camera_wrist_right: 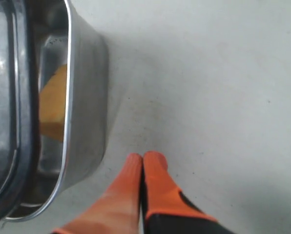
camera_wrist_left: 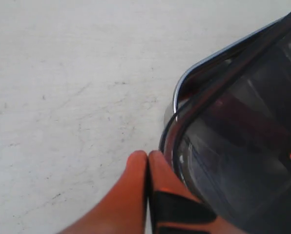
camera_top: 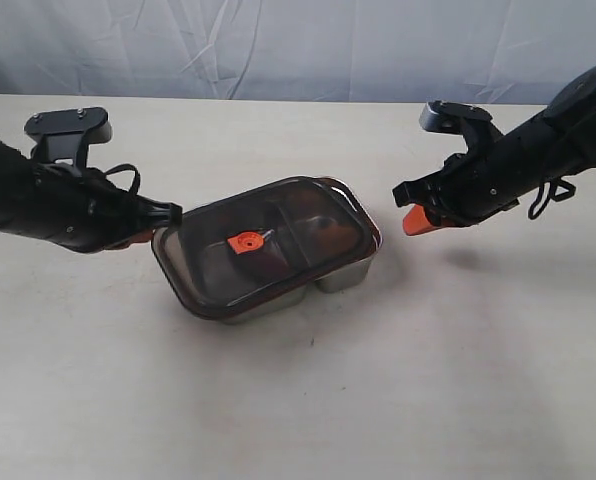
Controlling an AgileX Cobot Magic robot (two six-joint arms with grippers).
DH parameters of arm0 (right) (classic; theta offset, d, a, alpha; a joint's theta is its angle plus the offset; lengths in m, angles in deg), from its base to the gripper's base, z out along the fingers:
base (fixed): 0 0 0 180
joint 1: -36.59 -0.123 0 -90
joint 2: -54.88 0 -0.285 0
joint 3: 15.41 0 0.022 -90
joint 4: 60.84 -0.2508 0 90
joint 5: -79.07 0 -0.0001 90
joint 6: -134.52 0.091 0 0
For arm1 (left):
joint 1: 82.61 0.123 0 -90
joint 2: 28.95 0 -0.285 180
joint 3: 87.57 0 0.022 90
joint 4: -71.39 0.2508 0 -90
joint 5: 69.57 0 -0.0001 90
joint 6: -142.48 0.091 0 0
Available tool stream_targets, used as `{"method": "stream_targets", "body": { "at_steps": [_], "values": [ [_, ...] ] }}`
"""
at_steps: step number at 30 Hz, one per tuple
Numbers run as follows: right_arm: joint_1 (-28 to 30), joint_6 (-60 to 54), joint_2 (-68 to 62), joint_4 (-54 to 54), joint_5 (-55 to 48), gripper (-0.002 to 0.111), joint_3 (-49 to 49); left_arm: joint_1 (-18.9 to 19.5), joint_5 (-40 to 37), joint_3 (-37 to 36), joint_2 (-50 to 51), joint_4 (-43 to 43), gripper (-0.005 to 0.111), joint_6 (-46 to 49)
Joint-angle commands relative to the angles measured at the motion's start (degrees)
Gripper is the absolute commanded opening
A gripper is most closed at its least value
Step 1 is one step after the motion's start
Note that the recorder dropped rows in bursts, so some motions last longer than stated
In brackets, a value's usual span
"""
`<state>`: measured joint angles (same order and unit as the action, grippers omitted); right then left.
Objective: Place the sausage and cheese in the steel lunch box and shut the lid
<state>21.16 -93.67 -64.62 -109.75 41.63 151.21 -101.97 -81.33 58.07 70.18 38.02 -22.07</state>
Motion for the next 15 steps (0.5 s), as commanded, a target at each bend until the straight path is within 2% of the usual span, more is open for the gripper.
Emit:
{"method": "stream_targets", "body": {
  "at_steps": [1,5,11,15],
  "values": [
    [0.0,-0.1,1.2,0.4,0.2,-0.001,-0.1,1.0,-0.7,0.2,-0.5,5.5,0.000,-3.6],
    [0.0,-0.1,1.7,0.4,0.2,-0.001,-0.1,1.0,-1.4,0.2,-0.5,5.8,0.000,-4.3],
    [0.0,0.0,1.8,0.4,0.2,-0.001,-0.1,-3.4,-0.9,0.2,3.4,4.5,0.000,-4.3],
    [0.0,-0.1,1.8,0.8,-0.4,-0.001,-0.1,-4.6,1.4,0.2,5.0,2.9,0.000,-4.3]
  ]
}}
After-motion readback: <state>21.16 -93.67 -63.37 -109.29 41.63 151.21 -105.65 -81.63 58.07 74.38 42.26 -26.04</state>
